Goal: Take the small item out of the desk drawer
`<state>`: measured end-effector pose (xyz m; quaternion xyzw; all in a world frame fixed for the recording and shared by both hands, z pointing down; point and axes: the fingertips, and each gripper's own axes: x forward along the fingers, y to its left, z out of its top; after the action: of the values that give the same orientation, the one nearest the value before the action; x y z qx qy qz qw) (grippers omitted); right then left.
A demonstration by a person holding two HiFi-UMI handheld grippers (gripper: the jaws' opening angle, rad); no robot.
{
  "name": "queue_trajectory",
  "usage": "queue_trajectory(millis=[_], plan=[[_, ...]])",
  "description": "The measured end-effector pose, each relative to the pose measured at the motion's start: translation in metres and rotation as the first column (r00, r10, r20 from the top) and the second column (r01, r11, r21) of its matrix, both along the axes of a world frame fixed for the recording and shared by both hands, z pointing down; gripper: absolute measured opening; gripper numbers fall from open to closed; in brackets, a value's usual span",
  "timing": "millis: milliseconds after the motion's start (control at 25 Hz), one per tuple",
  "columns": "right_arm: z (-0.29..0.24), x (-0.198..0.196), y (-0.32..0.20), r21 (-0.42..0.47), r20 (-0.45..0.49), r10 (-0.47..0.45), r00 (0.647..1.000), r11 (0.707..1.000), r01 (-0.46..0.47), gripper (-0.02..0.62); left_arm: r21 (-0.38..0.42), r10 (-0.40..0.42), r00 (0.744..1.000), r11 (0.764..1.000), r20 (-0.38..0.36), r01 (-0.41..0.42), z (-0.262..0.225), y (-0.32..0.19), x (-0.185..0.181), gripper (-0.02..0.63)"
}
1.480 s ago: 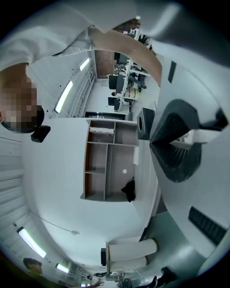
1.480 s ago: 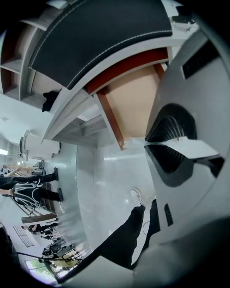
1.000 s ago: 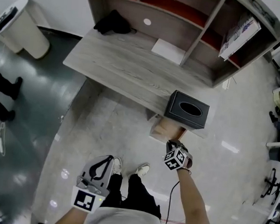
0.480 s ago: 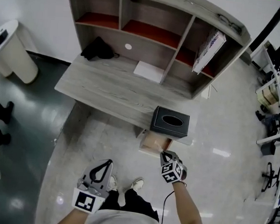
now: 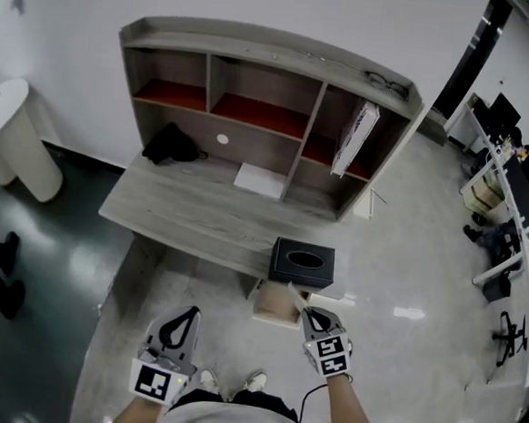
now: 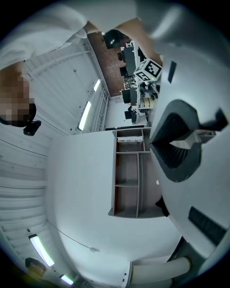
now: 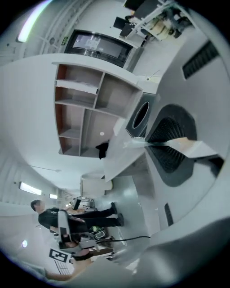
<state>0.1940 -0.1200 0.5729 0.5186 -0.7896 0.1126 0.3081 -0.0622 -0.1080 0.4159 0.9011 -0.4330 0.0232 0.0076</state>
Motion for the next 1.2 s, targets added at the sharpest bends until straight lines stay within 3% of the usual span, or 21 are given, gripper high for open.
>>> queue_trajectory(millis=[400,840,1200], plan=[[-0.141,-0.002,0.0,0.251,0.182,0.011,0.983,0.966,-0.057,0.028,0.104,-0.052,0.999,0.993,-0.012,0.053,-0.049,-0.014,-0.023,0.017],[-0.256,0.024,0.026,0.467,0.269,-0.001,0.963,0.875,-0.129,0.028,0.155,-0.101,0.994,0.982,-0.051,0.108,-0.078,-0.022,-0.032,0.017],[-0.306,0.061,0.069,0.559,0.295,0.065,0.953,0.798,-0.227,0.028,0.156,-0.177,0.982,0.97,-0.066,0.185,-0.08,-0.021,-0.057,0.017]])
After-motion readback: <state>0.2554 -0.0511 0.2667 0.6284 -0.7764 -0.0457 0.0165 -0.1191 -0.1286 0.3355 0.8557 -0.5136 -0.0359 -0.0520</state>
